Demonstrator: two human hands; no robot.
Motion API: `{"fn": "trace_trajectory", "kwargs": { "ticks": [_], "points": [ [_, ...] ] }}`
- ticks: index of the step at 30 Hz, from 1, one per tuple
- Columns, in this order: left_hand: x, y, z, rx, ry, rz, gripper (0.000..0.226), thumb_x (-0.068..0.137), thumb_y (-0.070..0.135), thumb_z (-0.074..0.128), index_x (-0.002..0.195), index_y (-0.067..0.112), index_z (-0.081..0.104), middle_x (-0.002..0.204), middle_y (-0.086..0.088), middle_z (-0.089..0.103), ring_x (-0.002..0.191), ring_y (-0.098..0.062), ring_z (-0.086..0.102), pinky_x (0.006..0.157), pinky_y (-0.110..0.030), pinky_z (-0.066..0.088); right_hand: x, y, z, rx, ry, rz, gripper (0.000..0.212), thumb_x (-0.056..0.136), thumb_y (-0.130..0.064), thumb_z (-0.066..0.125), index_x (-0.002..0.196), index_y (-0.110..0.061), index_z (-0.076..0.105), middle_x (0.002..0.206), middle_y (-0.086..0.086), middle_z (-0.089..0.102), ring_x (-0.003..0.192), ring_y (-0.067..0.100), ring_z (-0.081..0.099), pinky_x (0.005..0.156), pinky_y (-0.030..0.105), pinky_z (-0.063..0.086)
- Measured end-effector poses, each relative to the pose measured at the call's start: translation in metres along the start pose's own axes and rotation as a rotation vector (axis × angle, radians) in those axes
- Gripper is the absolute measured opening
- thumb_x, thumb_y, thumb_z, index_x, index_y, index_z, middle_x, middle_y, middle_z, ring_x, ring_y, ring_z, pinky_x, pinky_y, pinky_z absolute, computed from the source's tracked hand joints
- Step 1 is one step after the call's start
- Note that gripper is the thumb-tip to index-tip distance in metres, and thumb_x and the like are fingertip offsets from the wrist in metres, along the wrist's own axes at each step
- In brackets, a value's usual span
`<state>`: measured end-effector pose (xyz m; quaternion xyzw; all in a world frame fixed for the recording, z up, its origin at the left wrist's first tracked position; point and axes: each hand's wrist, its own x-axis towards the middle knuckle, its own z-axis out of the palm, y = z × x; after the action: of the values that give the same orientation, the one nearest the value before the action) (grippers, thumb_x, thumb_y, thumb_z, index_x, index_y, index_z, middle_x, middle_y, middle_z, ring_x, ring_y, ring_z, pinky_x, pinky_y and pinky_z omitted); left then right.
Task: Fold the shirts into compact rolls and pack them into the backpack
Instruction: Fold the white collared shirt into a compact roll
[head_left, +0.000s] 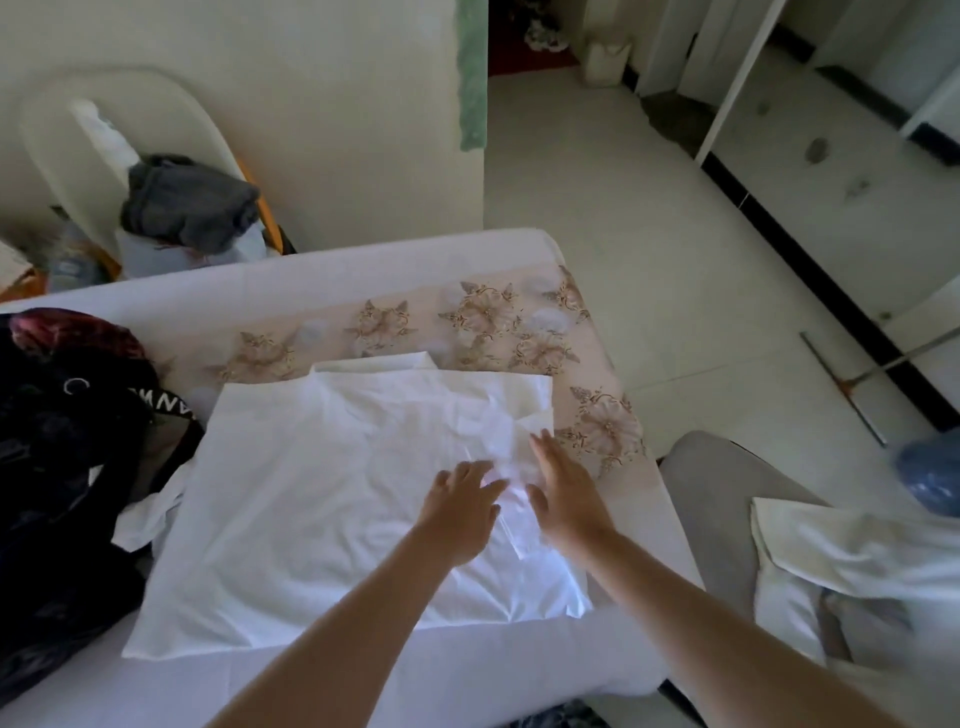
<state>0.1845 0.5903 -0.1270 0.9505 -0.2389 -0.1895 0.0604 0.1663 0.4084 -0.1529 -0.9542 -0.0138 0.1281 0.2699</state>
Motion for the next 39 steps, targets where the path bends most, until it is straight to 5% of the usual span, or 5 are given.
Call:
{"fn": "trace_trajectory", "kwargs": {
  "ticks": [12, 16, 25, 34, 39],
  "points": [
    [0.127, 0.029, -0.029, 0.502, -0.022, 0.568, 0.07, 0.093, -0.005, 0.048, 0.152, 0.028, 0.031, 0.164, -0.004, 0.014, 0.149, -0.026, 0.017, 0.114, -0.042, 0.027, -0.042, 0.049, -0.006, -0.213, 0.051, 0.097, 0.082, 0.078, -0.066, 0.064, 0.143, -0.02, 0.045, 0.161, 0.009, 0.021, 0.152, 0.028, 0.012, 0.12, 0.045, 0.016],
    [0.137, 0.027, -0.052, 0.678, 0.089, 0.691, 0.035, 0.073, 0.008, 0.071, 0.101, 0.029, 0.071, 0.097, 0.004, 0.066, 0.095, -0.019, 0.06, 0.081, -0.03, 0.045, -0.043, 0.042, -0.014, -0.194, 0.049, 0.139, 0.072, 0.074, -0.06, 0.065, 0.135, -0.024, 0.054, 0.137, 0.0, 0.039, 0.131, 0.026, 0.035, 0.108, 0.037, 0.03],
    [0.085, -0.04, -0.109, 0.342, 0.311, 0.359, 0.034, 0.054, -0.01, 0.071, 0.076, 0.014, 0.068, 0.084, -0.004, 0.062, 0.049, -0.024, 0.053, 0.041, -0.024, 0.031, -0.021, -0.04, -0.044, -0.001, -0.135, 0.221, 0.029, 0.083, -0.031, 0.056, 0.068, -0.022, 0.033, 0.069, -0.006, 0.046, 0.072, 0.021, 0.051, 0.052, 0.028, 0.03],
    [-0.001, -0.176, -0.114, 0.286, 0.026, -0.048, 0.064, 0.094, -0.001, 0.043, 0.149, 0.03, 0.037, 0.16, 0.002, 0.022, 0.139, -0.024, 0.037, 0.104, -0.038, 0.04, -0.005, -0.186, -0.006, 0.707, -0.584, 0.272, 0.028, 0.093, -0.033, 0.067, 0.112, -0.014, 0.059, 0.106, 0.008, 0.065, 0.076, 0.02, 0.07, 0.049, 0.032, 0.054],
    [-0.052, -0.193, -0.058, 0.037, 0.111, -0.071, 0.059, 0.096, 0.011, 0.042, 0.15, 0.033, 0.031, 0.159, 0.004, 0.024, 0.14, -0.021, 0.033, 0.107, -0.039, 0.037, 0.004, -0.177, 0.031, 0.211, -0.137, 0.216, 0.024, 0.098, -0.02, 0.049, 0.116, -0.027, 0.063, 0.123, -0.004, 0.062, 0.113, 0.017, 0.06, 0.09, 0.031, 0.052]
  ]
}}
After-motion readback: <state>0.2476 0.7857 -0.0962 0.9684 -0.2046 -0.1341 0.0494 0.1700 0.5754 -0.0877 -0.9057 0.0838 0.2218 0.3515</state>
